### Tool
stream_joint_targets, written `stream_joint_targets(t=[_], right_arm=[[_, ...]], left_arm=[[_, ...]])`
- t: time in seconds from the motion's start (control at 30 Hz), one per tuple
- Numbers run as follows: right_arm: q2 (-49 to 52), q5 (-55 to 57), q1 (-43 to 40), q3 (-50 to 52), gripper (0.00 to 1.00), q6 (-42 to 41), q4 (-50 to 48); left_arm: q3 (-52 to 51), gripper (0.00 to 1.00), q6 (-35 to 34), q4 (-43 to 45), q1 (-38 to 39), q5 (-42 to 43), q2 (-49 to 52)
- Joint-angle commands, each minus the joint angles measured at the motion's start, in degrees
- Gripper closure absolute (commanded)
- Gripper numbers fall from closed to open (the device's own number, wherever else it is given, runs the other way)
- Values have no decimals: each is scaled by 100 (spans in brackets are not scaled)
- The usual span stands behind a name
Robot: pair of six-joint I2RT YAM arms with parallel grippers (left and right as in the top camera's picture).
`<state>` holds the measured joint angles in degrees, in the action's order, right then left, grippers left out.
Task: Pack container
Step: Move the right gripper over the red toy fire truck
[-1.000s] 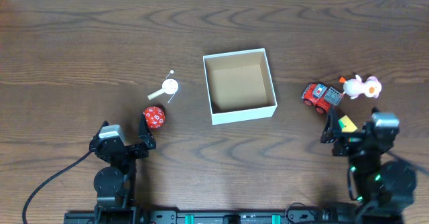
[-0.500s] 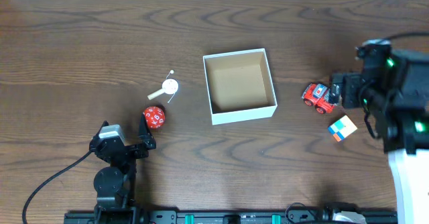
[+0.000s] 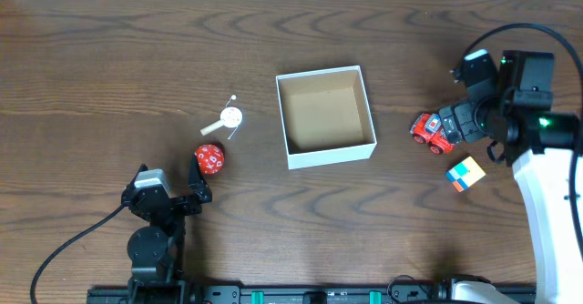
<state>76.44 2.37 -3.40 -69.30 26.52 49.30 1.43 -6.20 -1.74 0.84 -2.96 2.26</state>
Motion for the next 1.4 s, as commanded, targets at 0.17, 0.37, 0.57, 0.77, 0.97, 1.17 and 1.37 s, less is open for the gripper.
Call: stream_joint_targets(t=[0.17,0.37,0.57,0.77,0.97,1.17,1.37], right_arm=[[638,15,42,-114,1,874,-48],[1233,17,42,-114,1,868,-46],[1825,17,42,-114,1,866,-55],[2264,13,42,-114,1,560,-146],[2483,-184,42,-114,1,525,-151],[2487,-354,42,-109,16,525,-153],[2487,-398,42,-109,36,525,-57]], left_arm=[[-120,2,-11,-212,-28,-63,22],[-120,2,-13,-212,-28,-63,22],[-120,2,-11,-212,-28,-63,22],[-120,2,-11,-212,-28,-63,22],[-120,2,-11,-212,-28,-63,22],[-120,2,-11,-212,-28,-63,22],[-120,2,-11,-212,-28,-63,22]])
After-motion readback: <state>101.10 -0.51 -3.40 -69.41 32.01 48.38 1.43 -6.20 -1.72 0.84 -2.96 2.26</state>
